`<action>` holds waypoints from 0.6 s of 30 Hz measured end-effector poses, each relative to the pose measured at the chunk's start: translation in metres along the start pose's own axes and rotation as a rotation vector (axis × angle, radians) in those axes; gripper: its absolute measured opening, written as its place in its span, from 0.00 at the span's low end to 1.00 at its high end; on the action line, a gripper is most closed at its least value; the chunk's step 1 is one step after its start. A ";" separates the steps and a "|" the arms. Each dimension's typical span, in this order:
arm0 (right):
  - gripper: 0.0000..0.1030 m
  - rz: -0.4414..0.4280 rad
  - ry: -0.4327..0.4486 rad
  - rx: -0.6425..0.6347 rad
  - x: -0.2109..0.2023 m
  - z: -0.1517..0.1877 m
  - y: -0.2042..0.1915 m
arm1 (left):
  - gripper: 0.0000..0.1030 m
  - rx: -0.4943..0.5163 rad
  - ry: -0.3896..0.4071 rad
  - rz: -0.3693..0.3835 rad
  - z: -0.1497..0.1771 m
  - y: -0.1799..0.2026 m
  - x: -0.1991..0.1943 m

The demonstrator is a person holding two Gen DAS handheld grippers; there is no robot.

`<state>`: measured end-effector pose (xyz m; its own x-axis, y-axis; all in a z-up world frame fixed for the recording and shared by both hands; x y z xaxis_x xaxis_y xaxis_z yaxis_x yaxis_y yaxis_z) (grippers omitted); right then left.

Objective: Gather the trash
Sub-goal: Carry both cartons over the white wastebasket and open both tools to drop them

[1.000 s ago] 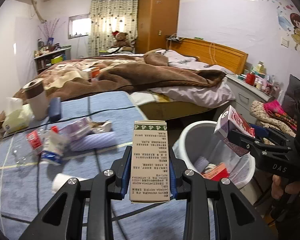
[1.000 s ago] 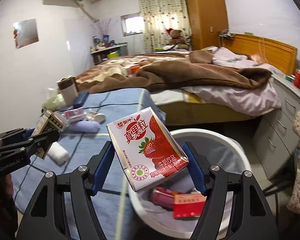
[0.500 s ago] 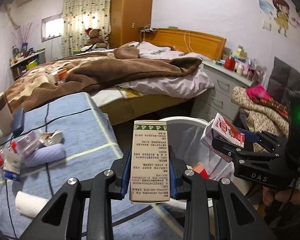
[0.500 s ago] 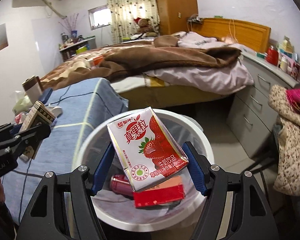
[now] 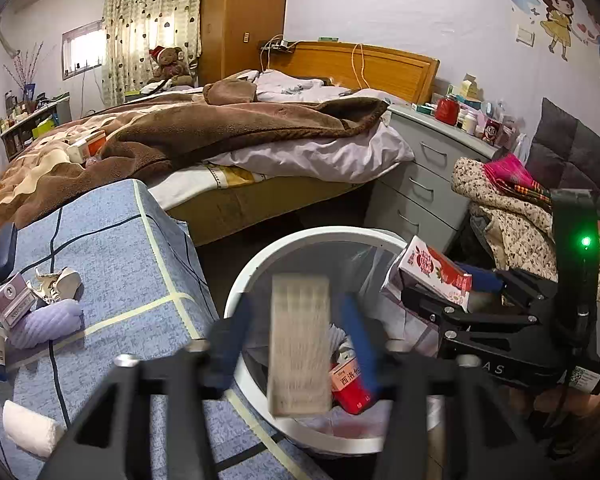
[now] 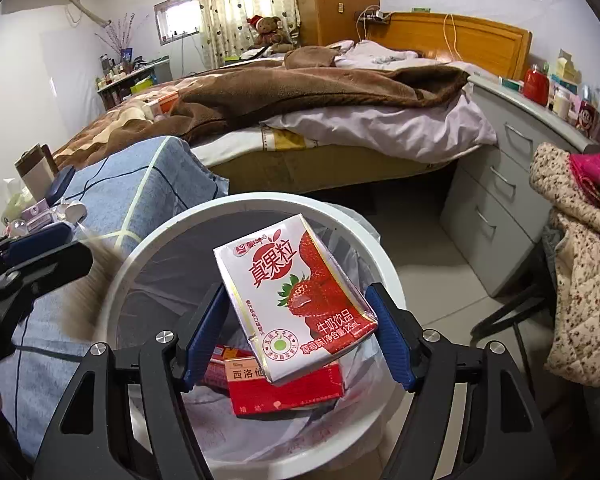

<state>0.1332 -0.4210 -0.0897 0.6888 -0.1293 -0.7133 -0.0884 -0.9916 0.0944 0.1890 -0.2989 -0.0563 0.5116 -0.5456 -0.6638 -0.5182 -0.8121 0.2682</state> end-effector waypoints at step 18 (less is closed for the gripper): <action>0.70 0.015 0.058 -0.018 -0.014 -0.014 -0.015 | 0.58 -0.062 0.039 -0.038 -0.002 -0.033 -0.024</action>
Point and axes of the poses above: each gripper's, at about its wrist camera, not at the fingertips, and x roughly the way its jaws point, y to its right, z to its underside, the point moved 7 cm from there along x, roughly the way its jaws point, and after that the axes turned 15 degrees about -x, right-handed, at the moved point
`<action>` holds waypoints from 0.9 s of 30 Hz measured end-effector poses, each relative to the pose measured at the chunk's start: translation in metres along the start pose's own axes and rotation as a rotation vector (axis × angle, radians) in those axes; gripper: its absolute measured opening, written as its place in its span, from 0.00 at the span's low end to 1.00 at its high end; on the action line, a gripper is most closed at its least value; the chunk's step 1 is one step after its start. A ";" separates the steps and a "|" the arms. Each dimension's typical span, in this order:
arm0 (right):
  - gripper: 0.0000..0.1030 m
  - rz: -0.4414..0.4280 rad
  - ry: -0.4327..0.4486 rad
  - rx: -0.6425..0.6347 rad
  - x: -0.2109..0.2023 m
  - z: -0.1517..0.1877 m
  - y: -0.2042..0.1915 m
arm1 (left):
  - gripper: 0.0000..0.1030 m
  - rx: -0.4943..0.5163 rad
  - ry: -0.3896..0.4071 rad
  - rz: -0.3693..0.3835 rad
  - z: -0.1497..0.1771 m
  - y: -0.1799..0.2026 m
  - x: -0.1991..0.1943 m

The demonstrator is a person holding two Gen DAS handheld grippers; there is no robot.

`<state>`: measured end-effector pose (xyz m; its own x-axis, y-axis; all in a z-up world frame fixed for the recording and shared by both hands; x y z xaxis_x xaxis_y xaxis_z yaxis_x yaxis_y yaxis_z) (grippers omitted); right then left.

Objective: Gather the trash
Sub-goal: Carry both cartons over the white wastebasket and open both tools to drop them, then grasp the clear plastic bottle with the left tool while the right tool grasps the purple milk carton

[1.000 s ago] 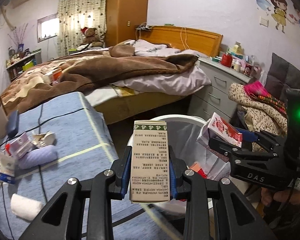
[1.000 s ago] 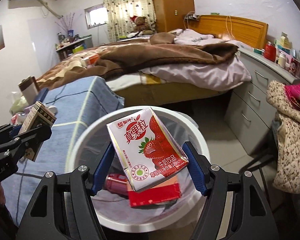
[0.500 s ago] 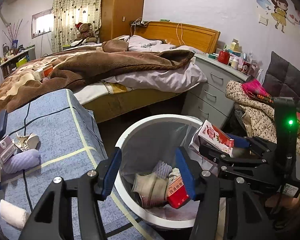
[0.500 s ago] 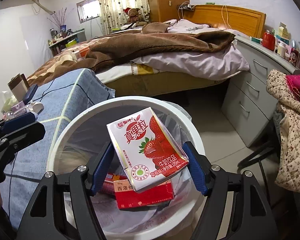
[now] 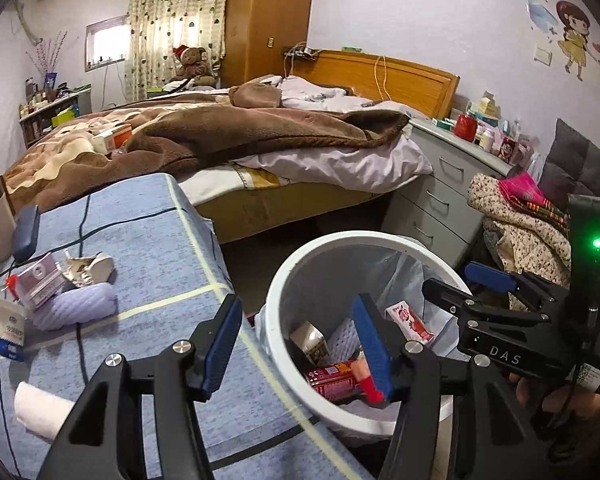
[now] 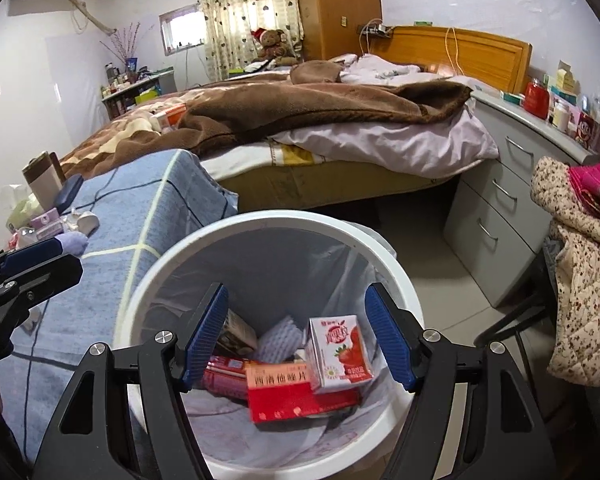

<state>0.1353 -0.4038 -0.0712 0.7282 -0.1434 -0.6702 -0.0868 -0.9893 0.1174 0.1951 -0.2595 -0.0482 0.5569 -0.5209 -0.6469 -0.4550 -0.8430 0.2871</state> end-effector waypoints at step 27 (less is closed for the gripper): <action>0.70 -0.181 0.116 -0.182 0.003 -0.056 -0.131 | 0.61 -0.211 0.150 -0.250 -0.007 -0.173 -0.084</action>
Point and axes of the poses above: each gripper's, at about its wrist camera, not at the fingertips, and x roughly the way its jaws point, y to its right, z to its underside, the point moved 7 cm from there along x, roughly the way its jaws point, and after that the axes turned 15 degrees about -x, right-handed, at the moved point
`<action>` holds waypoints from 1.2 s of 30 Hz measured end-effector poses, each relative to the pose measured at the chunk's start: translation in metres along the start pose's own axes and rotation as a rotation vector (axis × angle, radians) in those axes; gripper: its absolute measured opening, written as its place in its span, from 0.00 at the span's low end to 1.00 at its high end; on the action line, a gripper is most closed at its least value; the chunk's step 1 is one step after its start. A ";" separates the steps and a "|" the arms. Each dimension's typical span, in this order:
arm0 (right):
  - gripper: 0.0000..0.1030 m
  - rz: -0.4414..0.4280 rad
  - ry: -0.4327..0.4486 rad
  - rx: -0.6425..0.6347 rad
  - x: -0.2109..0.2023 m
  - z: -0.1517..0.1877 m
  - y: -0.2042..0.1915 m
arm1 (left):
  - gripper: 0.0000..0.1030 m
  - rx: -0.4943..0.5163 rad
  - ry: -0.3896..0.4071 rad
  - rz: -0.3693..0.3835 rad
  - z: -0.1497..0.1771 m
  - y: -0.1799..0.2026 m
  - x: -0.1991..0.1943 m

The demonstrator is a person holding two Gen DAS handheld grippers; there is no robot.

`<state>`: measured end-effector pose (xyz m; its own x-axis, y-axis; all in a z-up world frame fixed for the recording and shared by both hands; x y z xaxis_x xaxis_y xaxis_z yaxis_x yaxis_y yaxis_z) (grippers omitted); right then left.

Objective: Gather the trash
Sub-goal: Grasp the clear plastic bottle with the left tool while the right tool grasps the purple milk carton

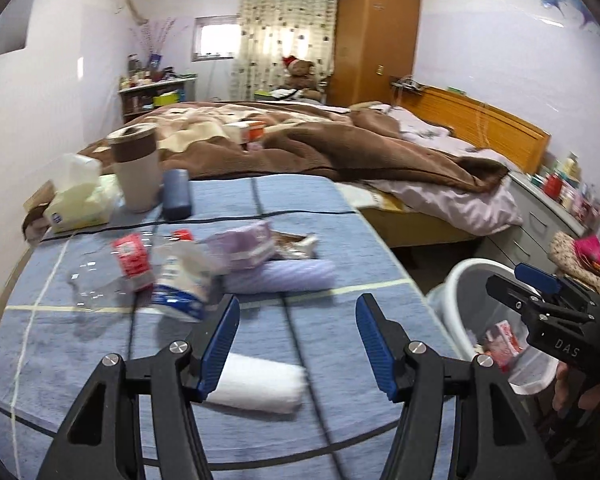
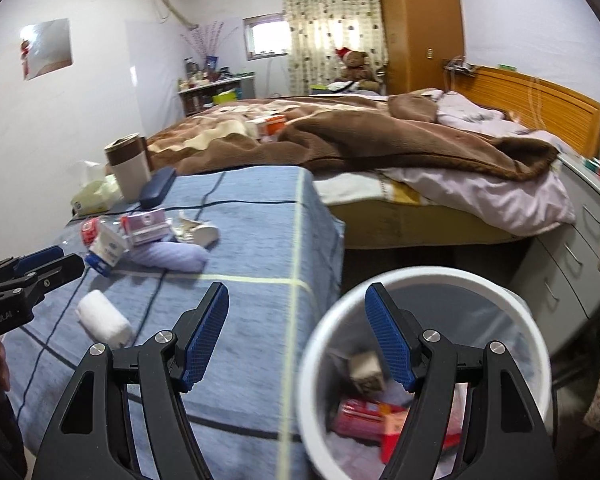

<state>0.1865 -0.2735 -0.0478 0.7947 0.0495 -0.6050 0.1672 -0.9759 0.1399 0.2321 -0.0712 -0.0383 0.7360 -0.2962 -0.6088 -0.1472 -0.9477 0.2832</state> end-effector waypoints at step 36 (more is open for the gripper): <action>0.70 -0.388 -0.100 -0.246 0.124 -0.084 -0.134 | 0.71 0.098 -0.195 -0.093 -0.073 -0.151 0.095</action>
Point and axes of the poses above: each gripper's, at about its wrist camera, not at the fingertips, and x roughly the way its jaws point, y to its right, z to its underside, the point moved 7 cm from there along x, roughly the way its jaws point, and after that the axes turned 15 degrees about -x, right-handed, at the moved point
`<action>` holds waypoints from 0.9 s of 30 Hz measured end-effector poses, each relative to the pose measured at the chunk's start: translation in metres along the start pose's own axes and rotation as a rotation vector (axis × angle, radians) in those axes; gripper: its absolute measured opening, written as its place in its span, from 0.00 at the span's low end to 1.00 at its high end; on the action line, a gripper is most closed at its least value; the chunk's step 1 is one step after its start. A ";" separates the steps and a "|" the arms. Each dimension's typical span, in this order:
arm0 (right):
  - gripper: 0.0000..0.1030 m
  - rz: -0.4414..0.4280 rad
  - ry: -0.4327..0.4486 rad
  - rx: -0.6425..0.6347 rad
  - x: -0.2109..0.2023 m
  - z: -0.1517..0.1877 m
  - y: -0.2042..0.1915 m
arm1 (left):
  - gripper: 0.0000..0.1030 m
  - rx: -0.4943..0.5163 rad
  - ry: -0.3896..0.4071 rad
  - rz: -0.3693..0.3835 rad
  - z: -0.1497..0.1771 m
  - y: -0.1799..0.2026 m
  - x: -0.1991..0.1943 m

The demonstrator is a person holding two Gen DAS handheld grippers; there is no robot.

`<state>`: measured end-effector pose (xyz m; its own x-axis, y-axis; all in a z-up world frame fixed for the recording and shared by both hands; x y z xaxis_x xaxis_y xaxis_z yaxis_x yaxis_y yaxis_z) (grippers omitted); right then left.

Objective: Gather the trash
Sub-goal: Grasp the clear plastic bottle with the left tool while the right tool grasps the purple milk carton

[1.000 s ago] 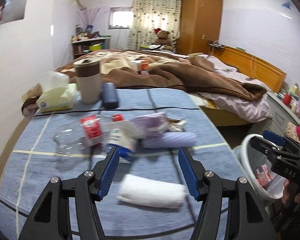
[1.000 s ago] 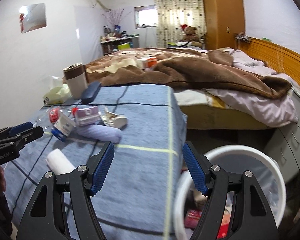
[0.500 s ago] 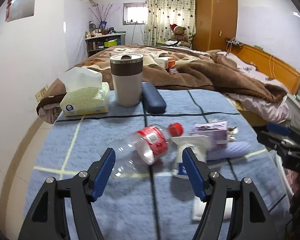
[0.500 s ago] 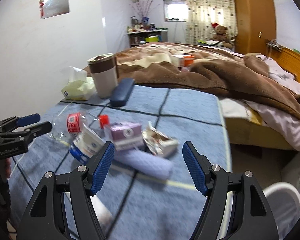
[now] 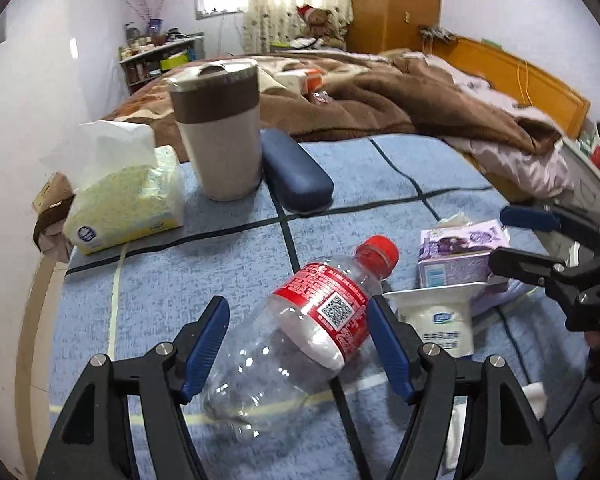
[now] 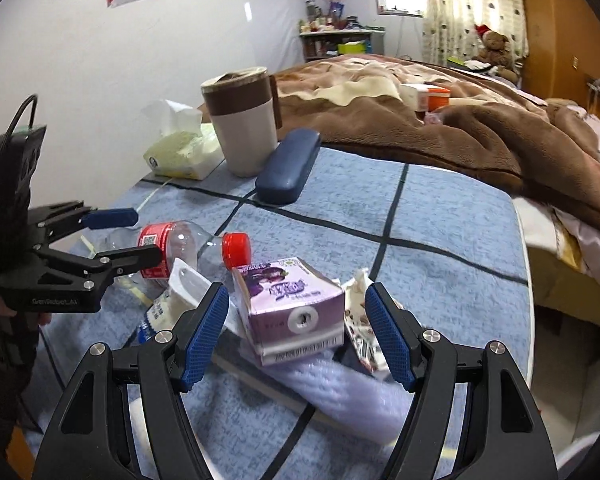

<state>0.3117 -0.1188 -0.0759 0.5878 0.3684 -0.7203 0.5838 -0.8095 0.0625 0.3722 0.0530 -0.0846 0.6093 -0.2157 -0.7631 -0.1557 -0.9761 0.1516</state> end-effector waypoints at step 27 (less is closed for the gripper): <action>0.56 -0.047 -0.046 -0.044 0.017 0.007 -0.014 | 0.62 -0.078 -0.115 0.010 0.021 -0.012 0.027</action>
<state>0.3091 -0.1042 -0.0939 0.5333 0.3828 -0.7544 0.6345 -0.7708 0.0575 0.3743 0.0599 -0.1202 0.5143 -0.2253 -0.8275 -0.0980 -0.9740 0.2042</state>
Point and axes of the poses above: each gripper's, at about its wrist camera, not at the fingertips, and x roughly the way its jaws point, y to its right, z to its underside, the point moved 7 cm from there along x, roughly the way its jaws point, and after that the axes turned 15 degrees about -x, right-handed, at the moved point
